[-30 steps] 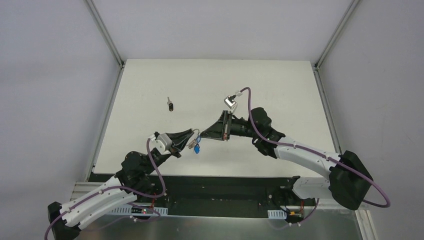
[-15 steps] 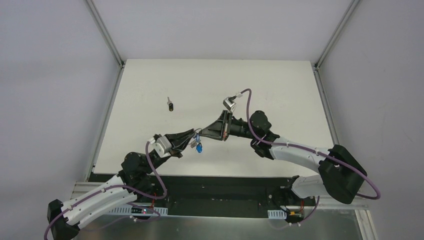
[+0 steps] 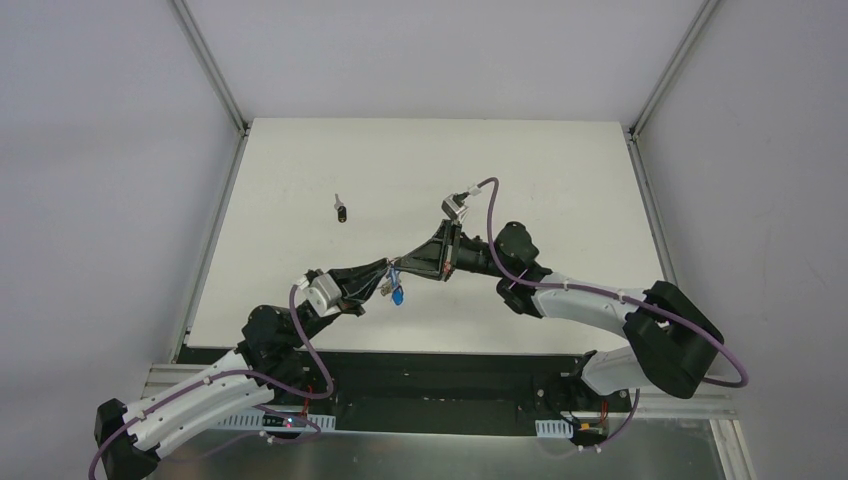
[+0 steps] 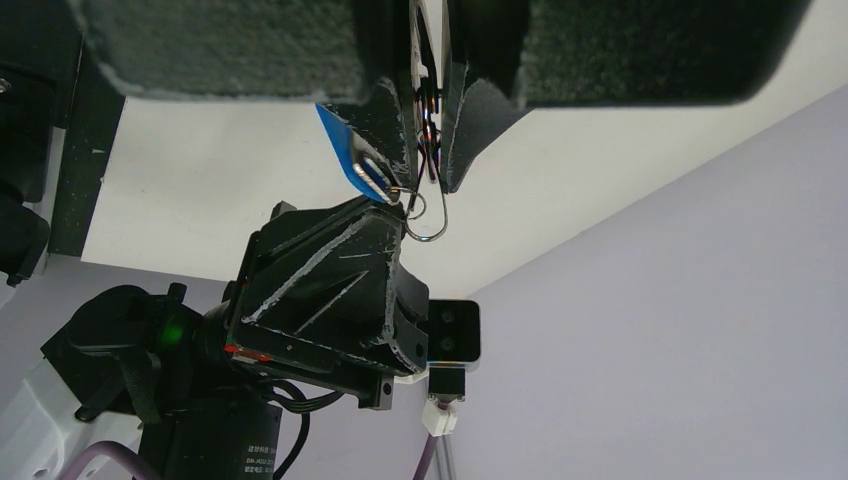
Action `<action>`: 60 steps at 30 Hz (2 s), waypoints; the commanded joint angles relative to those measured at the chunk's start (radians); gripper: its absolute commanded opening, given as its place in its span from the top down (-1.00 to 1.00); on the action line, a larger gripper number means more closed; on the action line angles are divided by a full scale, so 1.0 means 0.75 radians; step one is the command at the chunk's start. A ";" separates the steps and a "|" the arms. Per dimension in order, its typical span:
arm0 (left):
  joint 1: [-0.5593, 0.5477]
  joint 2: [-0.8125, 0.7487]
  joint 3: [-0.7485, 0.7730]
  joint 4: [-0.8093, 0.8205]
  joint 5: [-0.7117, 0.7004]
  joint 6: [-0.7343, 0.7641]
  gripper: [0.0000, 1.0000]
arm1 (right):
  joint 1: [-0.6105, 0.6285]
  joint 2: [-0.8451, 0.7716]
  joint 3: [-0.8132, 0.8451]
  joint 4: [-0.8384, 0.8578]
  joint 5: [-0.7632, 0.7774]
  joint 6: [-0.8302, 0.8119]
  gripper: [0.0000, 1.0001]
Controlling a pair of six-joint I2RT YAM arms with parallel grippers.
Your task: Put the keys on the keyring
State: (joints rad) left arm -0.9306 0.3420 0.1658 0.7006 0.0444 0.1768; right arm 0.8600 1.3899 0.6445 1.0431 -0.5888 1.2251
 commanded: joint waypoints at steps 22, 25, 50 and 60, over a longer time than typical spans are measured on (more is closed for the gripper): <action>-0.011 -0.017 -0.007 0.120 0.040 0.012 1.00 | 0.042 0.046 0.052 0.143 0.014 0.047 1.00; -0.011 -0.013 -0.007 0.117 0.043 0.012 1.00 | 0.040 0.042 0.042 0.159 0.036 0.042 1.00; -0.013 -0.007 -0.009 0.096 0.075 -0.013 1.00 | 0.024 0.106 0.130 0.249 0.102 0.069 1.00; -0.013 0.020 -0.007 0.093 0.076 -0.018 1.00 | 0.015 0.123 0.174 0.266 0.110 0.069 1.00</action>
State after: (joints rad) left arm -0.9287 0.3405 0.1638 0.7479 0.0170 0.1761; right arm 0.8772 1.4704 0.7025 1.1511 -0.5701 1.2755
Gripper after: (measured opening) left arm 0.033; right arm 0.004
